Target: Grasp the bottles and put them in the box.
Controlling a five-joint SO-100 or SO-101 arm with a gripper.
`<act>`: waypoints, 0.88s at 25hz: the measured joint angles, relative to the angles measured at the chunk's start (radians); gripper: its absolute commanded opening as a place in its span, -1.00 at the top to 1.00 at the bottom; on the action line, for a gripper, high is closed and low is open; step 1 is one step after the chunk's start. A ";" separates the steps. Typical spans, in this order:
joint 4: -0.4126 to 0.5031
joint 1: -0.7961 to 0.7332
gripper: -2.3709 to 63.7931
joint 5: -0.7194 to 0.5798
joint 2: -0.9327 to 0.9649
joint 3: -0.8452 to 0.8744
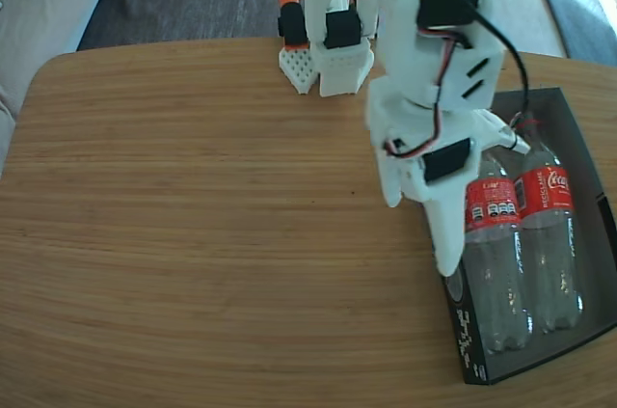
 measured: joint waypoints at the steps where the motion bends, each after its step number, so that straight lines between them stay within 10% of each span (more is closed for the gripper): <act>1: -0.018 0.035 -0.47 0.000 0.029 0.023; 22: -0.314 0.207 -0.46 0.000 0.623 0.617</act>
